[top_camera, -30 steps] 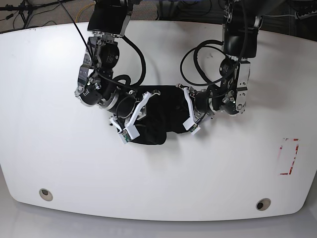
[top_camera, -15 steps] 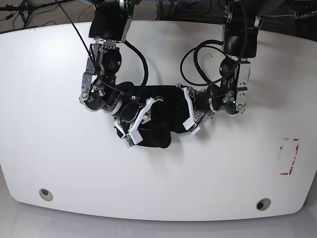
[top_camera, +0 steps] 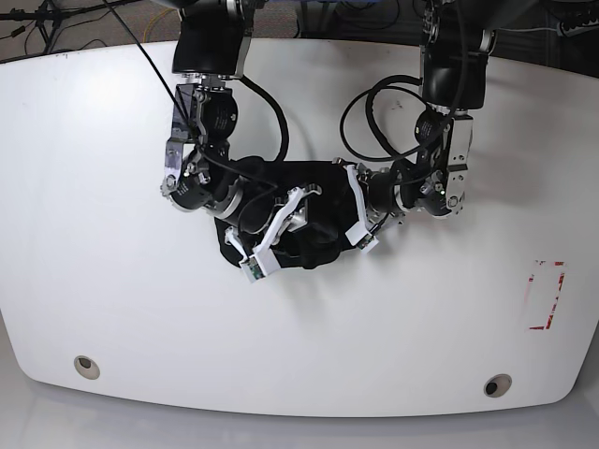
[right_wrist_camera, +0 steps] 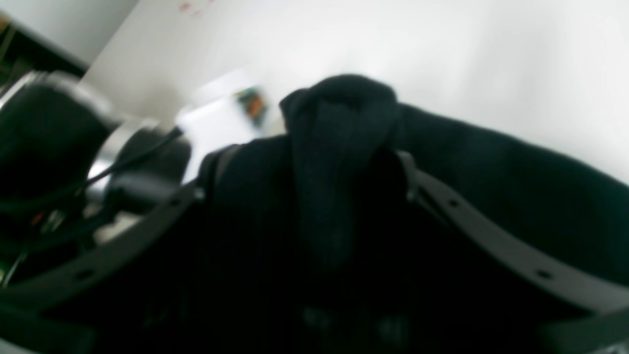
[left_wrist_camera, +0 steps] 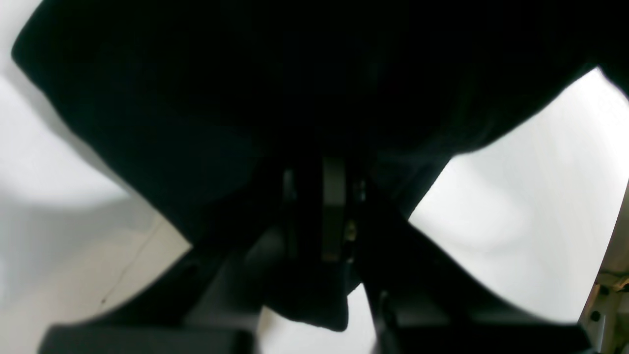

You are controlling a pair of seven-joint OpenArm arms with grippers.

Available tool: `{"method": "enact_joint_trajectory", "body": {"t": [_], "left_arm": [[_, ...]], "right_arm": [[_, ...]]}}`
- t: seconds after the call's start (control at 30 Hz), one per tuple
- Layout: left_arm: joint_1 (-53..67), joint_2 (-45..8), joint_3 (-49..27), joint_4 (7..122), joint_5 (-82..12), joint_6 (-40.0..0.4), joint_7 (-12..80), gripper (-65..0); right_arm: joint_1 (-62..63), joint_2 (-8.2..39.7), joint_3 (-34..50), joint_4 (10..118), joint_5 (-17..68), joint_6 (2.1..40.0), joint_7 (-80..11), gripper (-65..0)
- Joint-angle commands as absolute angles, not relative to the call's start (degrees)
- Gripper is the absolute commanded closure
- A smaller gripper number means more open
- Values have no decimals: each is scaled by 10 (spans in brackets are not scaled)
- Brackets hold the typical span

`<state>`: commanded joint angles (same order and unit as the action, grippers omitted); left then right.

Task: Fold the T-shirt properly
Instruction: 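Grasp the folded bundle with both grippers and fold it together, then release with the left gripper and press the bundle with the right gripper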

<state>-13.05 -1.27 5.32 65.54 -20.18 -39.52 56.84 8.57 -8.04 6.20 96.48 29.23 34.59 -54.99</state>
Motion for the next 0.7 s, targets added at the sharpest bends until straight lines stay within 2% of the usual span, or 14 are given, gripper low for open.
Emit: {"method": "enact_joint_trajectory", "body": {"t": [0.13, 0.2, 0.57, 0.7], "left_arm": [[-144, -16, 52, 667, -256, -391, 576, -276], [-146, -17, 51, 672, -276, -391, 582, -311], [-174, -19, 3, 719, -337, -391, 629, -368], [-190, -46, -17, 742, -368, -391, 651, -368]], "right_arm": [[86, -65, 70, 988, 292, 346, -550, -346], [86, -65, 65, 993, 292, 347, -550, -346], [91, -72, 47, 988, 287, 348, -530, -346], [97, -72, 47, 967, 287, 349, -524, -346]]}}
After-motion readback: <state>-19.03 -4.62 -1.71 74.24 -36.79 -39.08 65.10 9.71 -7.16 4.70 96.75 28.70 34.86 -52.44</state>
